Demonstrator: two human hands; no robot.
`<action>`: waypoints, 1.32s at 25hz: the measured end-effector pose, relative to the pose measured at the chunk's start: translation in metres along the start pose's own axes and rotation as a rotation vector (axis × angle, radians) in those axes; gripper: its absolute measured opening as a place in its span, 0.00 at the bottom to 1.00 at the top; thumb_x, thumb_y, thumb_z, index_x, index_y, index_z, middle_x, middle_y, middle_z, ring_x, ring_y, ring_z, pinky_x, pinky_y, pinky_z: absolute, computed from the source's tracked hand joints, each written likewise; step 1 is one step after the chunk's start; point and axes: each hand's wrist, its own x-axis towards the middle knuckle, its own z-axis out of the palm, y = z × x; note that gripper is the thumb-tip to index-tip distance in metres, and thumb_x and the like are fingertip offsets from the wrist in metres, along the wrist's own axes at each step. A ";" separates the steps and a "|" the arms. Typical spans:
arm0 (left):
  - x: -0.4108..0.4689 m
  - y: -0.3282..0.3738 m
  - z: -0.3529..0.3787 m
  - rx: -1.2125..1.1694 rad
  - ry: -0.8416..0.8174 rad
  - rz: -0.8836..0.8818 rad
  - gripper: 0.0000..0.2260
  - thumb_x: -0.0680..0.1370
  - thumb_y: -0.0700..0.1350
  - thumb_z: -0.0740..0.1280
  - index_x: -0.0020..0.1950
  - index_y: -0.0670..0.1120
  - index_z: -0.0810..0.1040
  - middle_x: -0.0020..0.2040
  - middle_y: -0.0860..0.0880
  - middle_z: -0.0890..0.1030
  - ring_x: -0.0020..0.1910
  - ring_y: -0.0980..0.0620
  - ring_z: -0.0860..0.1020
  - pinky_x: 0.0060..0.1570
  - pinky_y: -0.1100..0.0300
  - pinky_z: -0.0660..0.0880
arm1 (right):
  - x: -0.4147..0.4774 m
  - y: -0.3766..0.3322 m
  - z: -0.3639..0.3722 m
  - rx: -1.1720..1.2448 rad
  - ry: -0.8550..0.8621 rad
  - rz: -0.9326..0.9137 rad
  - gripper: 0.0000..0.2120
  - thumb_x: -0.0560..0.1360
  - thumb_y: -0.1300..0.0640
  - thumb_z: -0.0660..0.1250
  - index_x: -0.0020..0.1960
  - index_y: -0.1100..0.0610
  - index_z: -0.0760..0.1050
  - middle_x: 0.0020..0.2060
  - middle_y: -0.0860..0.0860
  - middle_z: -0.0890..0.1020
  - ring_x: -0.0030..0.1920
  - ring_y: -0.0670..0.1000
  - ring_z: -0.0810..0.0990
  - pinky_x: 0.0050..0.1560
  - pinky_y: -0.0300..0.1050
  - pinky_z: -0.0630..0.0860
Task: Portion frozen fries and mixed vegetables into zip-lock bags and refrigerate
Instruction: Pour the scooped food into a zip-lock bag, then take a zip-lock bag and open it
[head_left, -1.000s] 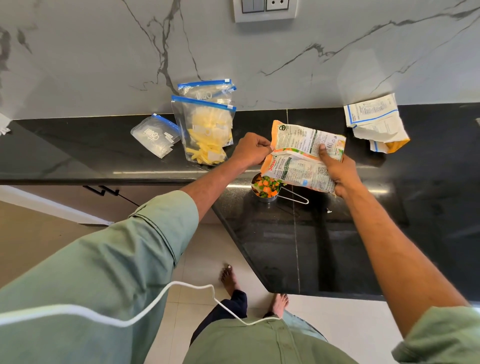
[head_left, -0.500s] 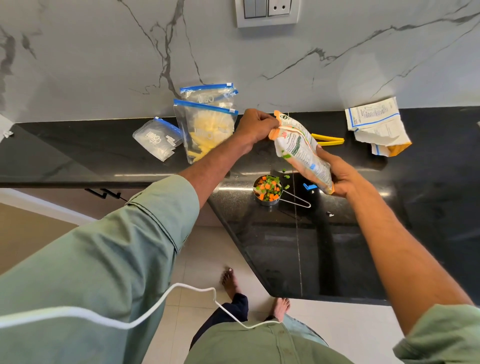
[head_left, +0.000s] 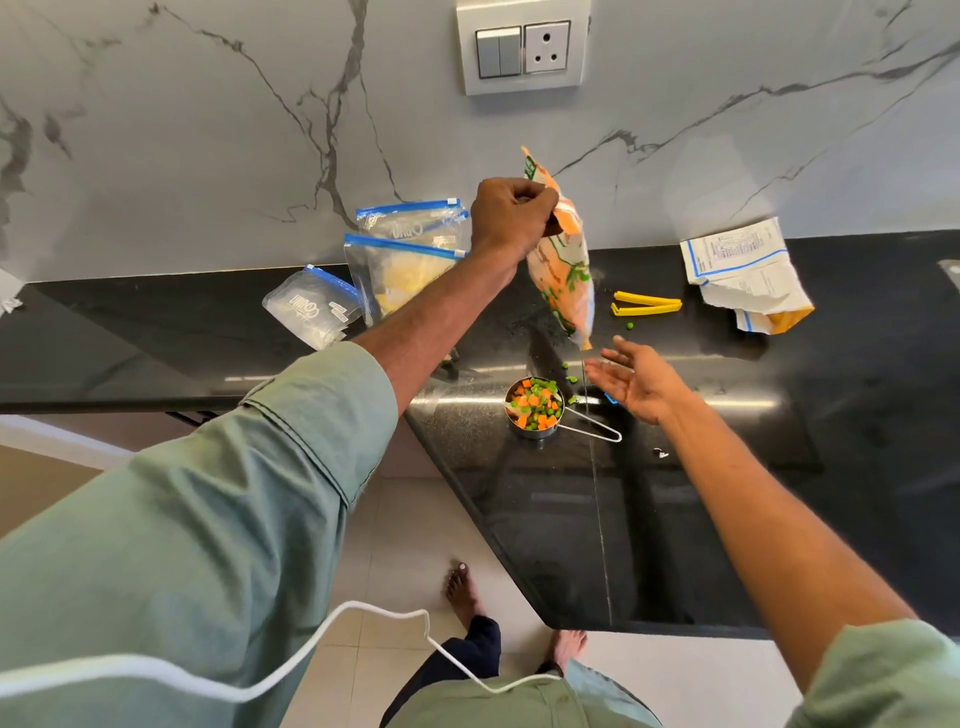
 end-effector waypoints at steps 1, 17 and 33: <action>0.007 -0.001 -0.002 0.022 0.023 0.002 0.04 0.77 0.42 0.73 0.43 0.47 0.84 0.42 0.47 0.87 0.39 0.51 0.87 0.45 0.51 0.85 | 0.001 0.002 -0.001 -0.141 0.037 -0.039 0.16 0.84 0.51 0.66 0.64 0.62 0.73 0.43 0.60 0.87 0.37 0.54 0.88 0.34 0.44 0.84; 0.042 -0.054 -0.039 0.535 -0.004 0.194 0.16 0.80 0.57 0.69 0.61 0.49 0.80 0.53 0.54 0.85 0.44 0.59 0.82 0.42 0.64 0.78 | -0.018 0.040 0.046 -1.471 0.195 -0.494 0.28 0.78 0.35 0.68 0.68 0.54 0.75 0.61 0.53 0.83 0.59 0.53 0.82 0.57 0.54 0.81; 0.050 -0.224 -0.290 0.981 -0.120 -0.543 0.41 0.69 0.58 0.79 0.76 0.47 0.64 0.71 0.39 0.70 0.69 0.36 0.73 0.69 0.41 0.71 | 0.012 0.021 0.121 -1.498 0.213 -0.822 0.28 0.77 0.40 0.73 0.69 0.53 0.71 0.69 0.57 0.74 0.64 0.58 0.77 0.52 0.50 0.74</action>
